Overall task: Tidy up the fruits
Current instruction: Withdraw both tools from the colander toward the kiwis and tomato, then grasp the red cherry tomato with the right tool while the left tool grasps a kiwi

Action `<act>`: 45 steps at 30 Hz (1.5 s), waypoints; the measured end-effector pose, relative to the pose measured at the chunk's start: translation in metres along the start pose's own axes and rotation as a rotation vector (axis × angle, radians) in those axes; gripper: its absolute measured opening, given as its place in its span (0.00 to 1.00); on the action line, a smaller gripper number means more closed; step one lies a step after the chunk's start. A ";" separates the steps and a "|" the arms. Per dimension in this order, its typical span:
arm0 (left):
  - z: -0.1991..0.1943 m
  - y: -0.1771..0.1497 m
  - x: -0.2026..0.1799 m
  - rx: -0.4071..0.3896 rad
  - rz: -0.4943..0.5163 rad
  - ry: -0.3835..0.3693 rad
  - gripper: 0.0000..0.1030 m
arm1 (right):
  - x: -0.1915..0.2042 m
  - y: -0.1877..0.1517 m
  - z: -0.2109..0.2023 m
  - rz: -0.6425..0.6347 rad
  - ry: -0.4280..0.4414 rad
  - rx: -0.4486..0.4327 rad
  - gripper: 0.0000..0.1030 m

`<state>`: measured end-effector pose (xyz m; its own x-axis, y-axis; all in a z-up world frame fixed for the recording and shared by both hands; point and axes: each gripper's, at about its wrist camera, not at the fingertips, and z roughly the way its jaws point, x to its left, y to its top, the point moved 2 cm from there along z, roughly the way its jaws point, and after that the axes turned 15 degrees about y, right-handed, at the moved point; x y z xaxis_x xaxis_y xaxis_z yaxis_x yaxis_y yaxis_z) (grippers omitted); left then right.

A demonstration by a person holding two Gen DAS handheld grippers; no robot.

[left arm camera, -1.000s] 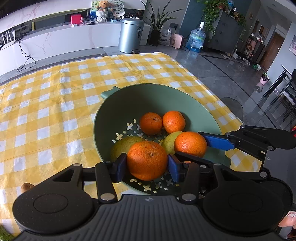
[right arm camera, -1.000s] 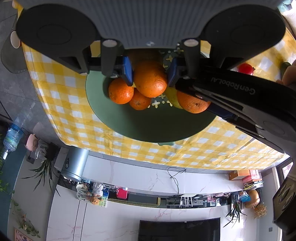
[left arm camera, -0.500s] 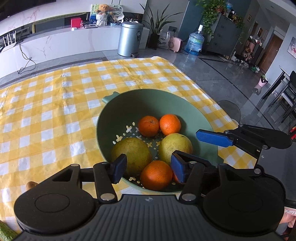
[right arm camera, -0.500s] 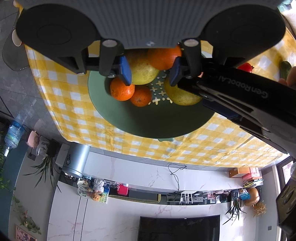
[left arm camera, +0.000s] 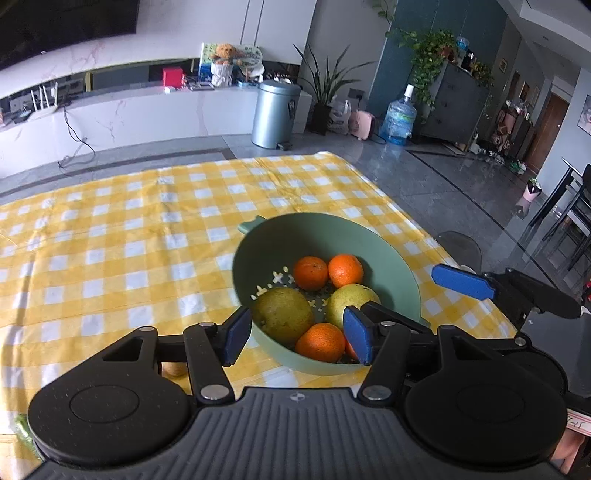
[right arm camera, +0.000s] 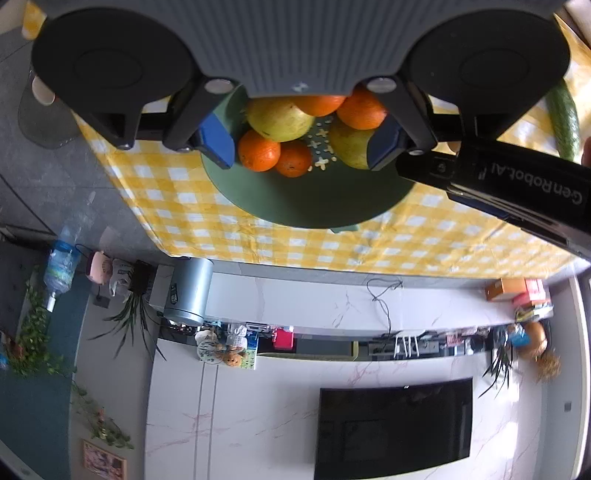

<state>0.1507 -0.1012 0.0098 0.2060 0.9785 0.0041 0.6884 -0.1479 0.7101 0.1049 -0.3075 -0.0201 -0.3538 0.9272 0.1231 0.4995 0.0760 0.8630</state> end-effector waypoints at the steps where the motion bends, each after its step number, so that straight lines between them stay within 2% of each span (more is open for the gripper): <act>1: -0.004 -0.001 0.002 -0.012 -0.002 0.012 0.65 | 0.003 -0.001 -0.003 0.017 0.003 -0.010 0.76; 7: -0.024 -0.010 0.021 -0.065 -0.039 0.051 0.65 | 0.025 -0.011 -0.017 0.101 0.039 -0.061 0.82; 10: -0.029 -0.016 0.030 -0.079 -0.053 0.073 0.66 | 0.037 -0.019 -0.018 0.115 0.063 -0.063 0.88; 12: -0.032 -0.022 0.037 -0.082 -0.058 0.080 0.66 | 0.044 -0.024 -0.017 0.111 0.069 -0.054 0.88; 19: -0.032 -0.044 0.061 -0.060 -0.075 0.105 0.66 | 0.067 -0.037 -0.010 0.087 0.111 -0.026 0.88; 30: -0.025 -0.080 0.097 -0.007 -0.081 0.102 0.66 | 0.101 -0.055 0.015 -0.016 0.155 0.055 0.88; 39: -0.011 -0.099 0.123 0.049 -0.115 0.087 0.66 | 0.115 -0.062 0.033 -0.061 0.181 0.117 0.78; 45: -0.002 -0.108 0.125 0.078 -0.102 0.053 0.62 | 0.120 -0.066 0.043 -0.082 0.199 0.159 0.64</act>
<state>0.1002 0.0373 -0.0651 0.0965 0.9950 -0.0261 0.7561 -0.0562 0.6520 0.0637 -0.1857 -0.0838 -0.5388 0.8265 0.1629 0.5750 0.2195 0.7881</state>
